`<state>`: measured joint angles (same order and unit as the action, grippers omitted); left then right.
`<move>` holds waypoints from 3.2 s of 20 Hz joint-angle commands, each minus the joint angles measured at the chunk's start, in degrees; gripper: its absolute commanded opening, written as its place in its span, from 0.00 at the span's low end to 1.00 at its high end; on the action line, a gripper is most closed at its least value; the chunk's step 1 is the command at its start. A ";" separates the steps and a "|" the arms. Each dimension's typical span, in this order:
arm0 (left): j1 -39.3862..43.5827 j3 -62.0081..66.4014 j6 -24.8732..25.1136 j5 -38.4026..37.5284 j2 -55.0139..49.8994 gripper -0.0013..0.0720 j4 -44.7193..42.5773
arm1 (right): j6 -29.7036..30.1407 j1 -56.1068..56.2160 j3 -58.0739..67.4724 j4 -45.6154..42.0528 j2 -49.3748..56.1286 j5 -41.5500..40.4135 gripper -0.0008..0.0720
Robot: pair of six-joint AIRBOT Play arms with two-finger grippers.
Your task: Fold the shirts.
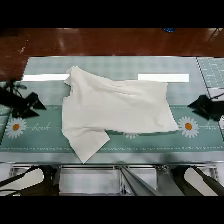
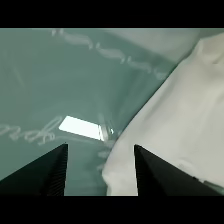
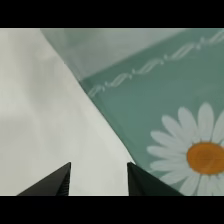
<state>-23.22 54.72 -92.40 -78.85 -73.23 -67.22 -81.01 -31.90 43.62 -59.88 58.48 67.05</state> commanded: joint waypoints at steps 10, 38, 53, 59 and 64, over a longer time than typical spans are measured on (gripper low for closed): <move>-2.91 -25.90 6.91 8.46 8.11 0.71 15.47 | 5.53 -1.27 -16.46 11.82 -9.49 -3.52 0.57; 8.26 -26.23 10.99 23.19 3.28 0.04 23.37 | 13.14 -5.99 -23.54 23.50 8.85 -8.28 0.56; 8.00 20.96 13.94 15.89 12.79 0.04 29.86 | 6.67 18.51 38.36 19.15 5.84 0.50 0.04; 8.00 51.23 10.29 0.87 14.93 0.04 14.03 | 0.72 18.51 63.17 4.26 -4.50 5.49 0.04; 8.41 55.63 8.02 0.74 26.99 0.04 -0.76 | -2.60 18.51 64.28 -4.15 -16.76 9.05 0.04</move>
<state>-15.09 106.59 -82.65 -76.66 -52.51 -57.32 -80.90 -13.45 105.58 -57.47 47.90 73.43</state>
